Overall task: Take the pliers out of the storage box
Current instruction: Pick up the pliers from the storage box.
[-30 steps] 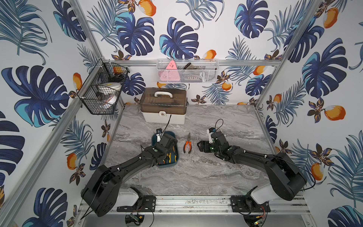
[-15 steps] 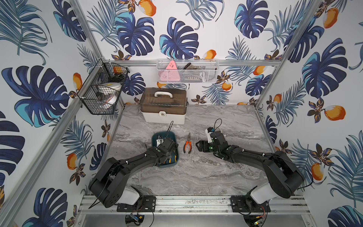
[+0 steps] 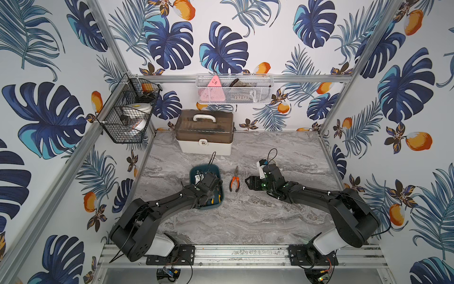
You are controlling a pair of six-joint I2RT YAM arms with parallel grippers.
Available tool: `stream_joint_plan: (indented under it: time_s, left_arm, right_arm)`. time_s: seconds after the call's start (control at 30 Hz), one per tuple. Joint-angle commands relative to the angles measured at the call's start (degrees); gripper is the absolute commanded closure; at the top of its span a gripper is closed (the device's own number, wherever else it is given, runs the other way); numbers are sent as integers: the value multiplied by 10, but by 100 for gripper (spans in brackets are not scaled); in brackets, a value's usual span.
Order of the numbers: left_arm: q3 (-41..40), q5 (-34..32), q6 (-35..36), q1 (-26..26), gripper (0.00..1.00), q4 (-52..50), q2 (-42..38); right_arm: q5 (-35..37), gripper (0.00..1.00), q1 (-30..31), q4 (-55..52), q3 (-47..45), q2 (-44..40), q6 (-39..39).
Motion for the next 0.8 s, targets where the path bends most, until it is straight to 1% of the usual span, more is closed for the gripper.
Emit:
stream_joint_plan:
  time_s: [0.0, 0.17, 0.3, 0.4, 0.5, 0.63, 0.7, 0.77]
  left_arm:
    - [8, -11, 19, 0, 100, -10, -28]
    - [4, 38, 57, 0, 100, 16, -84]
    - [1, 100, 102, -1, 100, 64, -114]
    - [-10, 166, 130, -3, 100, 136, -110]
    - [-18, 232, 133, -20, 100, 225, -88]
    - [-46, 268, 124, -47, 100, 323, -86]
    - [-80, 276, 132, -50, 100, 372, -105]
    - [-114, 279, 151, -51, 100, 404, -135]
  right_arm:
    - [-5, 23, 1, 10, 5, 4, -3]
    - [-8, 23, 1, 11, 6, 5, -2]
    - [-9, 23, 0, 11, 6, 4, -2]
    - [-10, 23, 0, 9, 5, 0, 0]
    - [-3, 23, 0, 8, -1, -11, -2]
    - [7, 22, 0, 4, -8, -31, -6]
    - [4, 22, -1, 1, -9, -40, -3]
    - [-17, 22, -1, 8, -16, -54, 14]
